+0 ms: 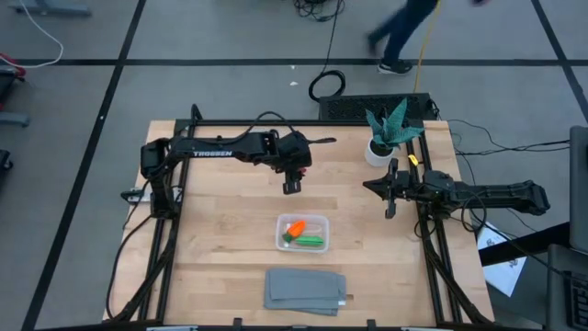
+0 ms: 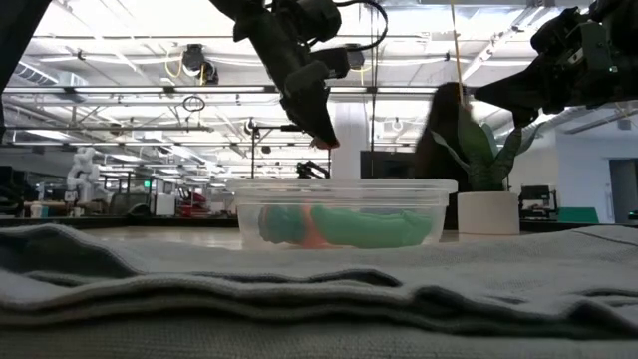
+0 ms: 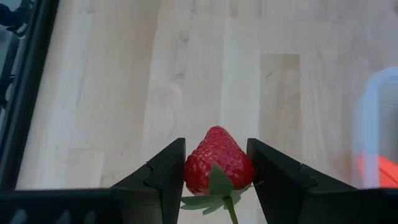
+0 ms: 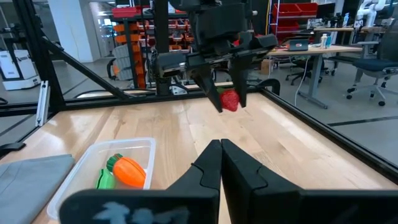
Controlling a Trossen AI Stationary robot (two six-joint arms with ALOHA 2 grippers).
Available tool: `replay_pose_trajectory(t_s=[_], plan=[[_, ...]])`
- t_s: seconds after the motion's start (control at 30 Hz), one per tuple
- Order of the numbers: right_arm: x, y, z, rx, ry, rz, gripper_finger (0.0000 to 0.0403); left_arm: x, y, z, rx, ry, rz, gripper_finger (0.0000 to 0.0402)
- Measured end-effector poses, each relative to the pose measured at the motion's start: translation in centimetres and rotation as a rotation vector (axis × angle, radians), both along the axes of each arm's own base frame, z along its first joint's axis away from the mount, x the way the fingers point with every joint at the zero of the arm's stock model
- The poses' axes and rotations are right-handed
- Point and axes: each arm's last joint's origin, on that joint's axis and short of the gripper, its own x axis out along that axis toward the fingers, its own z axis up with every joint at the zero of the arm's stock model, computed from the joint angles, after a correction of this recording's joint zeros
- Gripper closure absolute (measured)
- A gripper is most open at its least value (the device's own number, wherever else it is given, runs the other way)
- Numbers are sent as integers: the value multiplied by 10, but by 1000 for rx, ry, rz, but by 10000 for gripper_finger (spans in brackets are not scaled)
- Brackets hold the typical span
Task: Pick and placing Produce into tupperware
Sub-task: Put the strawberry into the transparent bin
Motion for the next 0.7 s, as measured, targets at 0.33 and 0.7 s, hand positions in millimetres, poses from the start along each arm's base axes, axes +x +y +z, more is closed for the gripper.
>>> replay_pose_trajectory(t_s=[0.33, 0.7], plan=[[0, 0, 0, 0, 0, 0, 403, 5, -29, 0, -27, -6, -67, 234], [0, 0, 0, 0, 0, 0, 403, 10, -77, 1, -92, -18, -210, 234]])
